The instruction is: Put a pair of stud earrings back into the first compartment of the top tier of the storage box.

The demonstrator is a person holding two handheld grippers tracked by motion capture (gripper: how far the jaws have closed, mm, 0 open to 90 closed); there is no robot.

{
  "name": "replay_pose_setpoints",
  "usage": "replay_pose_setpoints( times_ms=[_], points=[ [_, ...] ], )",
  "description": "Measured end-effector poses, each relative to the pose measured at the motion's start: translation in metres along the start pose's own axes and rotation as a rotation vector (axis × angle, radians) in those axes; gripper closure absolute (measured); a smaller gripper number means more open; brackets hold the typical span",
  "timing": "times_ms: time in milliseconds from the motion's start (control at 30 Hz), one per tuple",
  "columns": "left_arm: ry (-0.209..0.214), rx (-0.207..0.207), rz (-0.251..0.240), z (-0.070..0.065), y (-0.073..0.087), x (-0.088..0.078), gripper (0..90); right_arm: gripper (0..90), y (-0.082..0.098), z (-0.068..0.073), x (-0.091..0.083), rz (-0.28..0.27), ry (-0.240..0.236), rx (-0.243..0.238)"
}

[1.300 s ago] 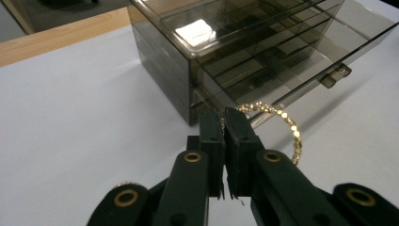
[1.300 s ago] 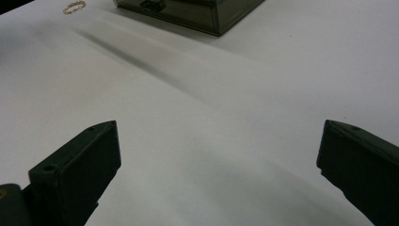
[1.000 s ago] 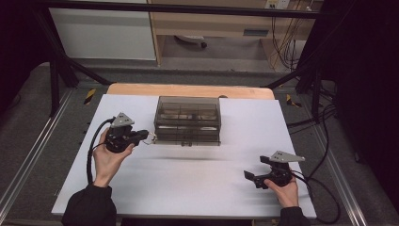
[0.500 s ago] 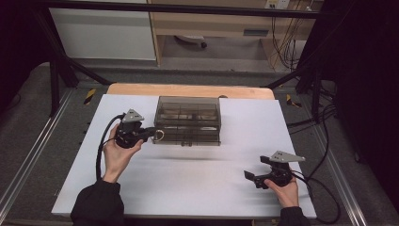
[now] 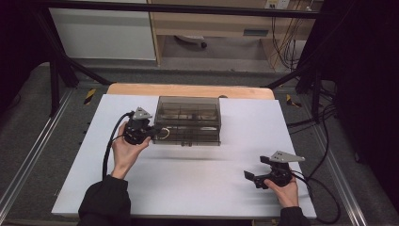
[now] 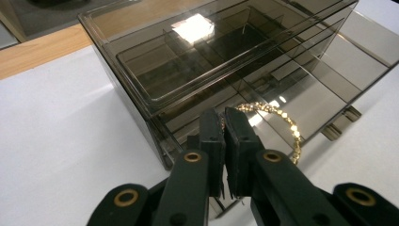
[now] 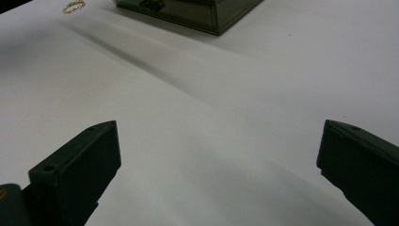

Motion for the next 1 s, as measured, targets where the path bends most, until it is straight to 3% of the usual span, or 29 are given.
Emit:
replay_pose_setpoints(
  times_ms=[600, 1000],
  points=[
    [0.012, 0.024, 0.04, -0.003, 0.004, 0.023, 85.5, 0.6, 0.0, 0.0, 0.0, -0.003, 0.0, -0.001],
    [0.031, 0.03, -0.004, -0.004, 0.001, 0.008, 78.5, 0.7, 0.0, 0.0, 0.0, -0.002, 0.001, -0.001]
  ],
)
Point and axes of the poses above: each handheld gripper's, and its own axes: x roughly forward along the jaws, y roughly out of its underside, z roughly to its left, the point moved 2 cm from there along x, roughly forward along the jaws, and after that the axes turned 13 degrees about x, right-handed, at the moved point
